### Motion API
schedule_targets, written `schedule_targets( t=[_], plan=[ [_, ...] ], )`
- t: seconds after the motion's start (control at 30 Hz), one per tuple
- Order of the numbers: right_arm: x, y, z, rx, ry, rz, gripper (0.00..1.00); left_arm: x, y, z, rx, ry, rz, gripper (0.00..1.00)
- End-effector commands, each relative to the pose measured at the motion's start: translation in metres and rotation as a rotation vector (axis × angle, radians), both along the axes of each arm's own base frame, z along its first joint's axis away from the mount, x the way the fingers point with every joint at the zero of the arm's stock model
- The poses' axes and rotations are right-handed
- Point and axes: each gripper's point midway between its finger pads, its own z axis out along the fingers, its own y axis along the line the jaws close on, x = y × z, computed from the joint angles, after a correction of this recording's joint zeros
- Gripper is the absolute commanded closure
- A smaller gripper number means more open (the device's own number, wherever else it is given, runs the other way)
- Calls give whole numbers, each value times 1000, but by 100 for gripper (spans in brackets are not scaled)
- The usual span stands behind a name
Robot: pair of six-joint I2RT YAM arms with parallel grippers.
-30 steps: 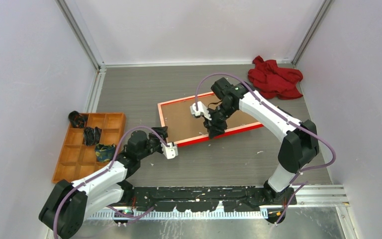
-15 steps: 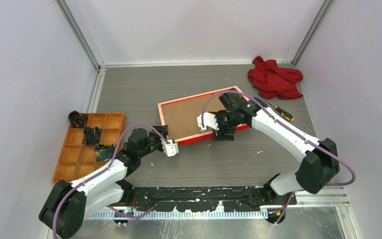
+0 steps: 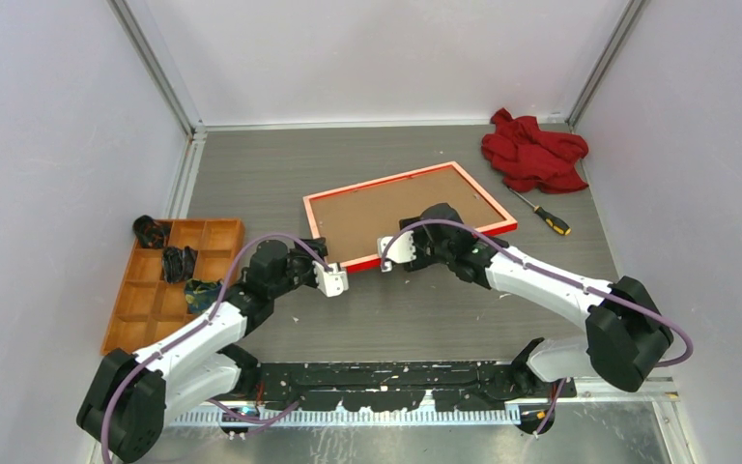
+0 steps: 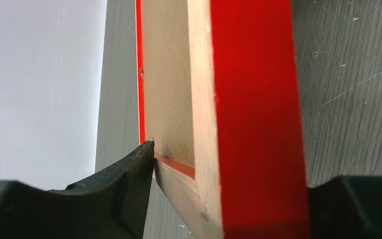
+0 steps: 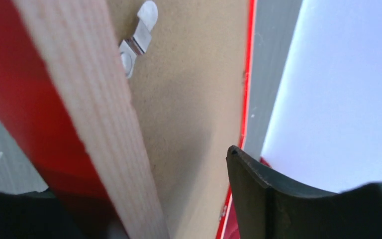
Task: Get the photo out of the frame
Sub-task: Turn over the photo frame at the center of the board.
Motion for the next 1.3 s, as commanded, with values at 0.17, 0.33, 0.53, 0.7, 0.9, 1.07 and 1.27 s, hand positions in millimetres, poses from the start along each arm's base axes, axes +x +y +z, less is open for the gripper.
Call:
schedule_targets(
  t=[0.17, 0.33, 0.53, 0.7, 0.9, 1.07, 1.27],
  plan=[
    [7, 3, 25, -82, -143, -3, 42, 4, -13, 31, -116, 4, -6, 71],
    [2, 0, 27, -124, -140, 13, 48, 6, -11, 30, -111, 6, 7, 38],
    [-9, 0, 43, -106, -66, 5, 58, -3, -12, 24, -79, 83, -15, 5],
    [-13, 0, 48, -97, -18, -11, 59, -28, -18, 26, -57, 234, -99, 0],
    [-11, 7, 61, -24, 23, -75, 62, -83, -25, 51, -23, 413, -306, 0],
    [-7, 14, 77, 44, 40, -132, 62, -100, -27, 63, -43, 465, -351, 0],
    [-11, 20, 83, 71, 84, -131, 62, -78, -22, 56, -37, 414, -257, 0]
  ],
)
